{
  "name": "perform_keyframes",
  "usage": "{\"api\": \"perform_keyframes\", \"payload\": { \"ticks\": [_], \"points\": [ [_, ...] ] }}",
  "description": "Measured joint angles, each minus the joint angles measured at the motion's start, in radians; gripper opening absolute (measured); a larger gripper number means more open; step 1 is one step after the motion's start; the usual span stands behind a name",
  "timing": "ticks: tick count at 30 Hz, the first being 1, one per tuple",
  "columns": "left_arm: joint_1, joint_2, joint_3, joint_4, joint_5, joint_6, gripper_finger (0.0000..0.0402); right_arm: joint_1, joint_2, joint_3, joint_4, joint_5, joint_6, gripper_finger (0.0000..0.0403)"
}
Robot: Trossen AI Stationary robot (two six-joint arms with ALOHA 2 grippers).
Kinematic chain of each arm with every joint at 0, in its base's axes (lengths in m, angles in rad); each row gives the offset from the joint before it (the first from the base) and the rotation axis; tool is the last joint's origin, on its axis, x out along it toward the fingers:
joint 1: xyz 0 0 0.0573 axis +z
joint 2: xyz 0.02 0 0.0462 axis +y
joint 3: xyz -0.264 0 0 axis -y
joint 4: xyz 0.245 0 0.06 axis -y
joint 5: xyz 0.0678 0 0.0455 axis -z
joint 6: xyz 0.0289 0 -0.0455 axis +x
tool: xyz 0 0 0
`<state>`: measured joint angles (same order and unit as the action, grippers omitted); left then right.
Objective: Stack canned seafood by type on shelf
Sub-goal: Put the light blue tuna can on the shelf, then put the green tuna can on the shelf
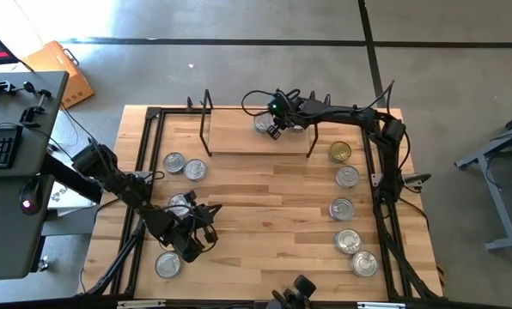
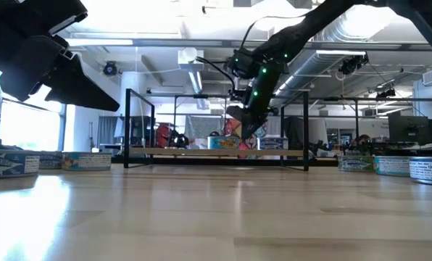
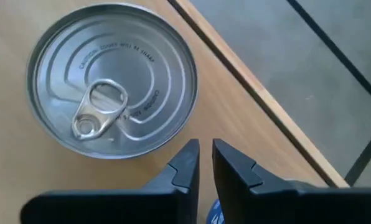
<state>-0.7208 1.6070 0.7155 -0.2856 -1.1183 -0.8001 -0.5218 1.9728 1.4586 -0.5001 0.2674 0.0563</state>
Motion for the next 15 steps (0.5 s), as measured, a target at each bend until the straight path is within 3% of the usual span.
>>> {"api": "perform_keyframes", "payload": {
  "ticks": [6,15],
  "points": [
    [0.0,0.0,0.0,0.0,0.0,0.003,0.0,0.026,0.0,0.0,-0.003,-0.133,0.016,0.0034],
    [0.0,0.0,0.0,0.0,-0.001,0.008,0.0,0.076,0.0,0.0,0.005,-0.245,-0.016,0.0034]
  ]
}}
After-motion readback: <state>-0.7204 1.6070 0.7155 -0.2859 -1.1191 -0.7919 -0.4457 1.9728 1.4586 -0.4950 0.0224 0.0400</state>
